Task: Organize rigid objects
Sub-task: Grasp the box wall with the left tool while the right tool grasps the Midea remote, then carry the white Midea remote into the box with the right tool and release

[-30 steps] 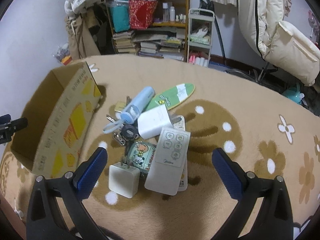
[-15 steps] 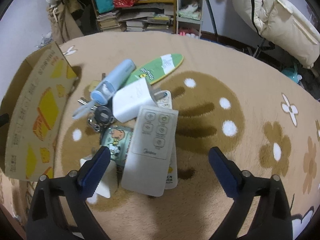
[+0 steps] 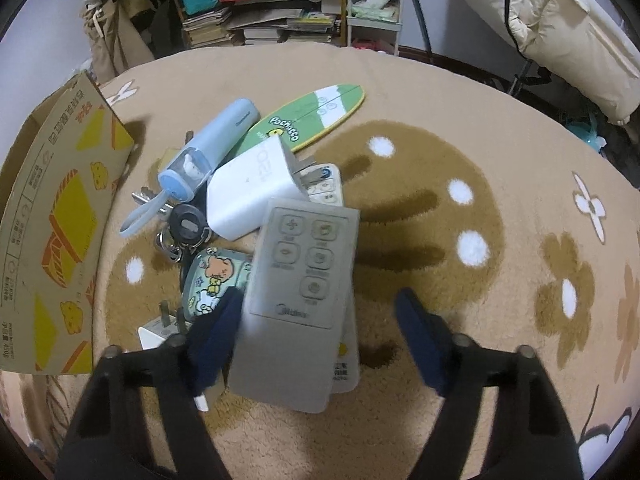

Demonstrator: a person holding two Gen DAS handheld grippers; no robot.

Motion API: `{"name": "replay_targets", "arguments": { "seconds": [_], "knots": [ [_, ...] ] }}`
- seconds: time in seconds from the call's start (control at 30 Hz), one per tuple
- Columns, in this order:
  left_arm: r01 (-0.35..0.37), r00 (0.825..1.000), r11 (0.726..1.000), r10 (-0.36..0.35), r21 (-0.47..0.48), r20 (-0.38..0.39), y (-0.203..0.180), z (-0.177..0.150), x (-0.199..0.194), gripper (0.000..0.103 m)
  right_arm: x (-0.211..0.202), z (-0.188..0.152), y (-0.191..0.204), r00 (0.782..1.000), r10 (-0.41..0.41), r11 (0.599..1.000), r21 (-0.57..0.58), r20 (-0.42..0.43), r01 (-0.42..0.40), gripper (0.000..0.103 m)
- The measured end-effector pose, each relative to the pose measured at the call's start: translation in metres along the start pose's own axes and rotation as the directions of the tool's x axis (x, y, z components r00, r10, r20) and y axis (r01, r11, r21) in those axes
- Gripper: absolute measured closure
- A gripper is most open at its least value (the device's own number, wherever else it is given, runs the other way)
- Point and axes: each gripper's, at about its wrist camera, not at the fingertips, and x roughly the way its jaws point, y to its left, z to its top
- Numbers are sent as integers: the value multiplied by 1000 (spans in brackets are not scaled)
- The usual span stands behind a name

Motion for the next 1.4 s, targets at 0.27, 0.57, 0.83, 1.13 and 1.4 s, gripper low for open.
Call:
{"name": "replay_targets", "arguments": {
  "seconds": [0.27, 0.57, 0.83, 1.13, 1.4],
  "knots": [
    [-11, 1000, 999, 11, 40, 13, -4, -2, 1, 87, -1, 0, 15, 1000, -28, 999, -33, 13, 29, 45],
    [5, 1000, 999, -5, 44, 0, -5, -2, 4, 93, -4, -1, 11, 999, -43, 998, -33, 17, 44, 50],
    [6, 1000, 999, -5, 46, -25, -5, -3, 10, 93, -20, -2, 6, 998, -19, 1000, -5, 58, 20, 51],
    [29, 999, 999, -29, 31, -15, -2, -1, 9, 93, -52, 7, 19, 990, 50, 999, -11, 130, -49, 51],
    [39, 999, 999, -39, 24, -7, 3, 0, 6, 93, -88, 32, 60, 966, 143, 989, -77, 214, -130, 51]
  ]
}}
